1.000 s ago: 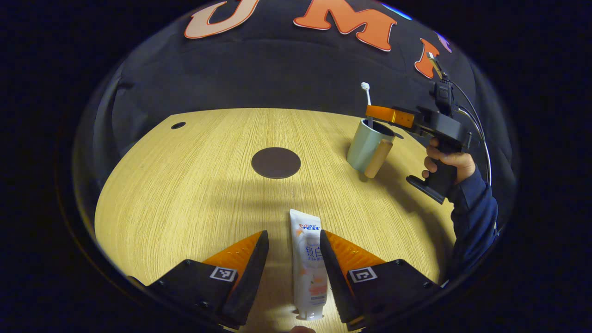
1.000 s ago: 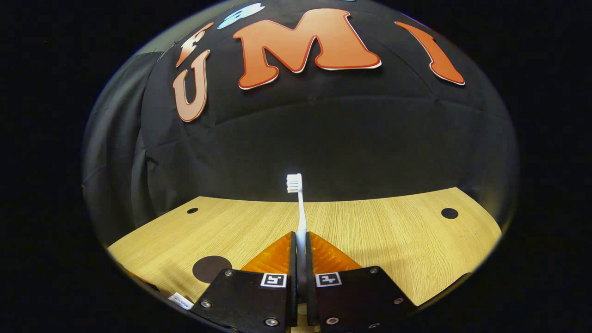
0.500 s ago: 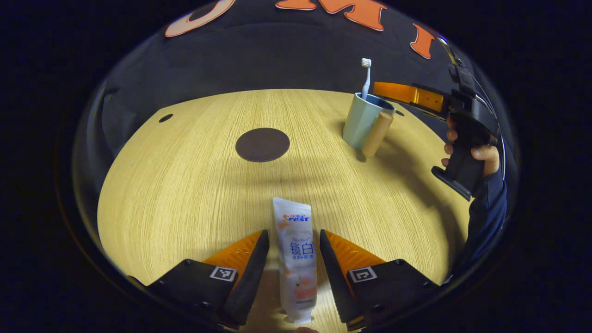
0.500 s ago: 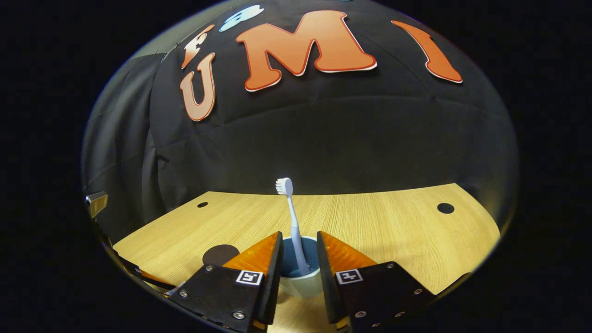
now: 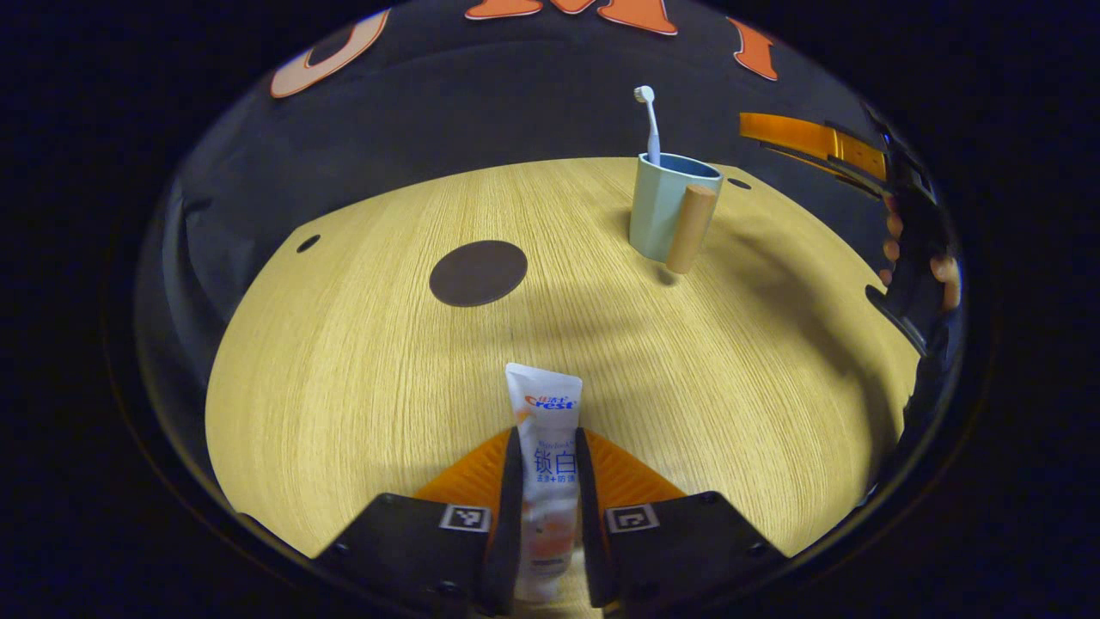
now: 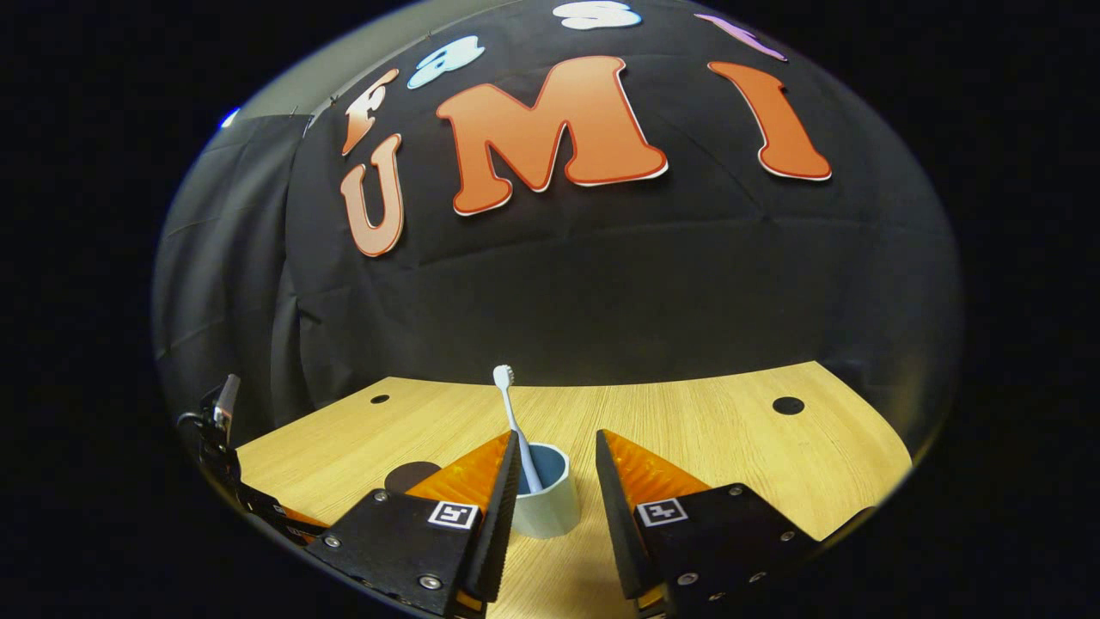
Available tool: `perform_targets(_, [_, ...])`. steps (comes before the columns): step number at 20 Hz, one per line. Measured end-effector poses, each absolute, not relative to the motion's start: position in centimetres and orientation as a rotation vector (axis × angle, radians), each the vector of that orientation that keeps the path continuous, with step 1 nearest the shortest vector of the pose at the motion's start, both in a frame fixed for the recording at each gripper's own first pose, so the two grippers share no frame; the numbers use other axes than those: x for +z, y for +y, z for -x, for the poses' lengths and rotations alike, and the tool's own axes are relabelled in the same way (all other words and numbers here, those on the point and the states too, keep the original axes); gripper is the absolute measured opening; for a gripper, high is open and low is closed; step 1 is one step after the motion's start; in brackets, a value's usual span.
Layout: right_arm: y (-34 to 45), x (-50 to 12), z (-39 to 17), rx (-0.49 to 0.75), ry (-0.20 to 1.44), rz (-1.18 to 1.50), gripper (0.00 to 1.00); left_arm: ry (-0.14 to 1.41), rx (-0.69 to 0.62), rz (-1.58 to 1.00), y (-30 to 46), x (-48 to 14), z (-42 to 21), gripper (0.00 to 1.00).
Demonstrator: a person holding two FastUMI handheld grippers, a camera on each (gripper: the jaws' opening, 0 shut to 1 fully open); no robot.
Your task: Put the toothbrush and toothpaste on the desktop into the cup, then pick up the cup and place it on the coaster on the desktop.
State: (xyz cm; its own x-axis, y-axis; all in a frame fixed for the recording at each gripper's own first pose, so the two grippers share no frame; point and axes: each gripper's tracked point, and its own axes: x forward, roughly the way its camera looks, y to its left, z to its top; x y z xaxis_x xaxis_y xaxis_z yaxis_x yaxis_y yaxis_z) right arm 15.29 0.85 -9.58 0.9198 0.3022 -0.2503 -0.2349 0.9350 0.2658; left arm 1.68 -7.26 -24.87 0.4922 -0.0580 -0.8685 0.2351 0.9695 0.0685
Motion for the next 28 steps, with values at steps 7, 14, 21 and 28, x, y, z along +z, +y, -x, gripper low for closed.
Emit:
perform_targets(7, [-1.0,-8.1,-12.5,0.265,0.25,-0.252,0.55,0.955,-0.157,-0.141,-7.6,-23.6,-3.2,0.17])
perform_targets(14, [-2.2,-7.4,-9.1,0.26,0.221,-0.251,0.58,0.746,-0.183,-0.207,-9.6,-17.8,-7.9,0.17])
perform_targets(21, [-4.4,-7.2,-5.8,0.239,0.208,-0.22,0.76,0.521,-0.293,-0.166,-16.5,-13.0,-12.4,0.17])
perform_targets(28, [-6.3,-8.3,-3.6,0.214,0.228,-0.219,0.81,0.311,-0.342,-0.035,-21.4,-9.9,-16.5,0.16])
